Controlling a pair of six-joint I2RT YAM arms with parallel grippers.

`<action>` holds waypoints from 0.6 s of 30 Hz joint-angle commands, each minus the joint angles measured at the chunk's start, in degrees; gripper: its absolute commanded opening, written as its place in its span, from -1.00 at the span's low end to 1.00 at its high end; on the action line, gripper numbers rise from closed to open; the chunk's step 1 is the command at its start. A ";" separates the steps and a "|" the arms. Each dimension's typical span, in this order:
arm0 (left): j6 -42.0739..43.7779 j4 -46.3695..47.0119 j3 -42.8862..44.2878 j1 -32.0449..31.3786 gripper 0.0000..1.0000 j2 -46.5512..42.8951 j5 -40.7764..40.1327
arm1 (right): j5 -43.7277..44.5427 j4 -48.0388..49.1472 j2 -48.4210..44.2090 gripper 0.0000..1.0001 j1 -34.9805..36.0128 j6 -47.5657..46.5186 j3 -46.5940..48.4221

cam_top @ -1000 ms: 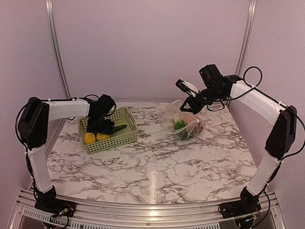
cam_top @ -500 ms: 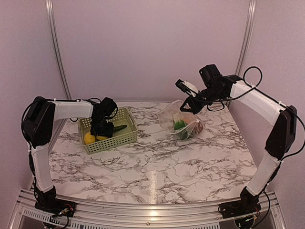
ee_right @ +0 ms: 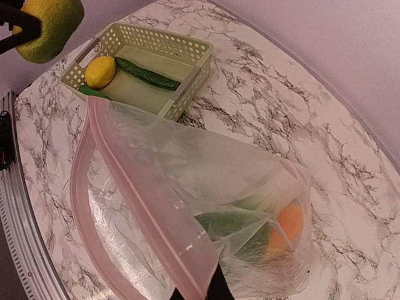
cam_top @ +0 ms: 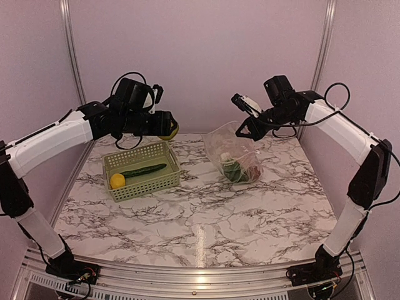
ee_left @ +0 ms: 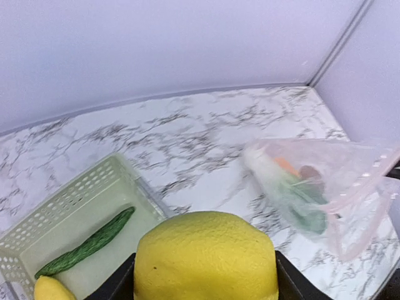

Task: Place the food in the zip-top bag and seal the zipper
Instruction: Pick up the fake fruit from the bin, then place the fake fruit in the zipper food storage bag.

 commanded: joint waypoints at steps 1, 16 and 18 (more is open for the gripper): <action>2.88 15.38 1.16 -6.57 -0.05 -2.26 6.18 | -3.33 -1.75 1.24 -1.00 0.64 1.51 4.28; 10.13 48.47 -7.06 -20.70 -0.06 2.75 2.46 | -9.69 -1.62 -1.33 -1.00 0.68 4.05 5.17; 10.32 49.08 -6.86 -21.40 -0.06 3.95 1.43 | -10.06 -1.62 -1.60 -1.00 0.67 4.07 5.06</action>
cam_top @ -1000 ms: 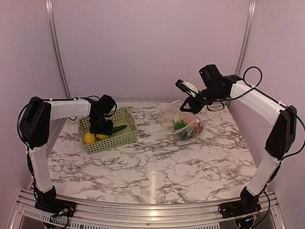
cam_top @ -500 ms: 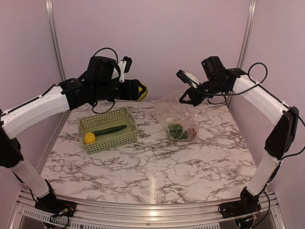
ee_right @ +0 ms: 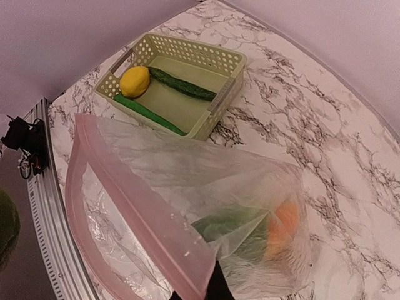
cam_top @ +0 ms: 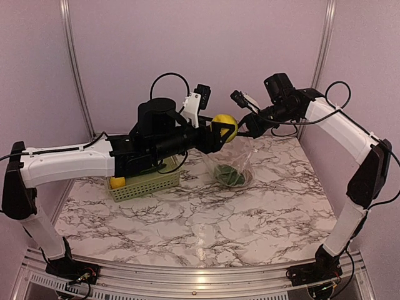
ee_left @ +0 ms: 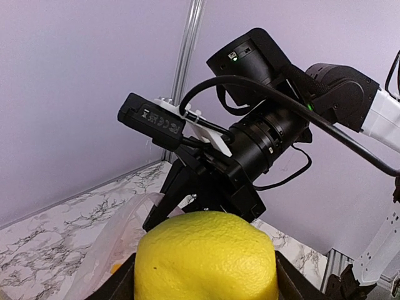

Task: Place the food in the zip-top bag and seal the zipper
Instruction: Place the fake fruit in the zipper food storage bag.

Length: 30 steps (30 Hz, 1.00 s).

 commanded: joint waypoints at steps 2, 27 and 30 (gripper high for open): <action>2.59 6.47 1.38 -1.73 -0.06 3.58 -3.91 | -2.54 0.52 -2.47 -1.00 0.65 1.02 1.79; -0.25 -14.10 18.11 -2.22 0.52 18.43 -24.19 | -3.70 1.41 -3.06 -1.00 0.65 0.90 1.13; -0.36 -14.74 20.50 -2.22 0.69 19.45 -23.98 | -3.81 1.46 -2.58 -1.00 0.65 0.90 1.16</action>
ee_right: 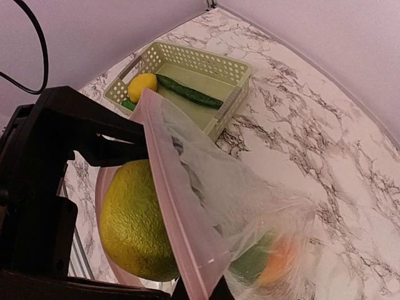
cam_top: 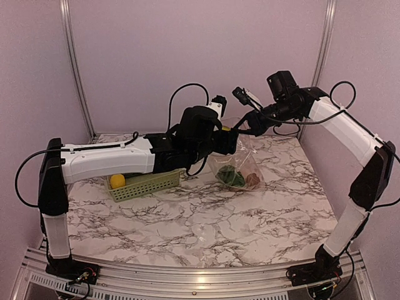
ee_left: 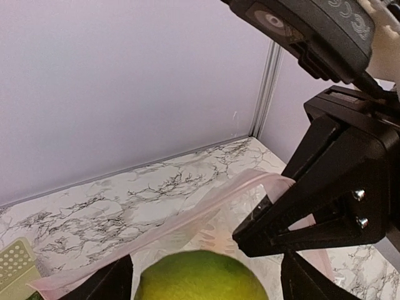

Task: Place the food in the zip-top bag and seal the zipper
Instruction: Place the fake fruit in the zipper food storage bag.

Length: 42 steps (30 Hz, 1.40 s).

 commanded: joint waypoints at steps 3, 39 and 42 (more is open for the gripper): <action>-0.33 -2.40 4.03 -0.20 0.85 2.08 -2.84 | -2.48 1.38 -0.41 -1.00 0.65 0.34 0.98; -15.77 -30.44 -34.23 21.48 0.90 -30.04 -1.05 | -0.22 -0.30 1.77 -1.00 -1.12 -5.88 0.16; -15.79 -34.01 -33.13 23.69 0.86 -27.59 -0.02 | -0.04 -0.24 0.69 -1.00 -1.25 -6.21 -0.65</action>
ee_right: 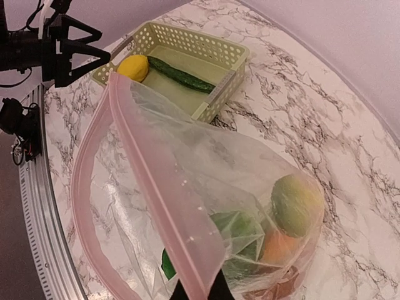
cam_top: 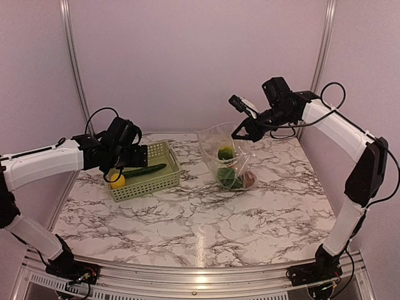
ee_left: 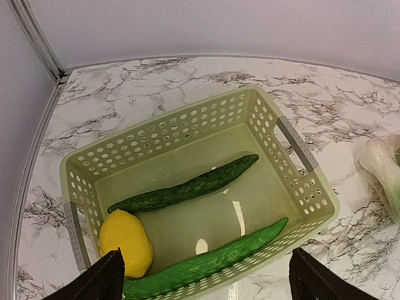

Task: Place the food in the zip-top bag and seal the zipper
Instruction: Place the fake fruit in the zipper food storage bag, then pick up the fake fruit from the bin.

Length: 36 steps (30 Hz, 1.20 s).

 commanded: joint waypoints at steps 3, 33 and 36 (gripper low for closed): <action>-2.04 -11.97 3.59 4.68 0.76 5.86 3.88 | -0.50 -0.77 -3.66 -1.00 -0.18 -1.47 0.04; 1.21 -26.76 17.67 10.86 0.61 32.19 -10.21 | 0.99 1.09 -9.80 -1.00 -0.21 -2.87 -6.96; 0.59 -26.45 17.28 11.00 0.60 33.28 -9.49 | 1.08 1.12 -9.92 -1.00 -0.21 -2.90 -7.24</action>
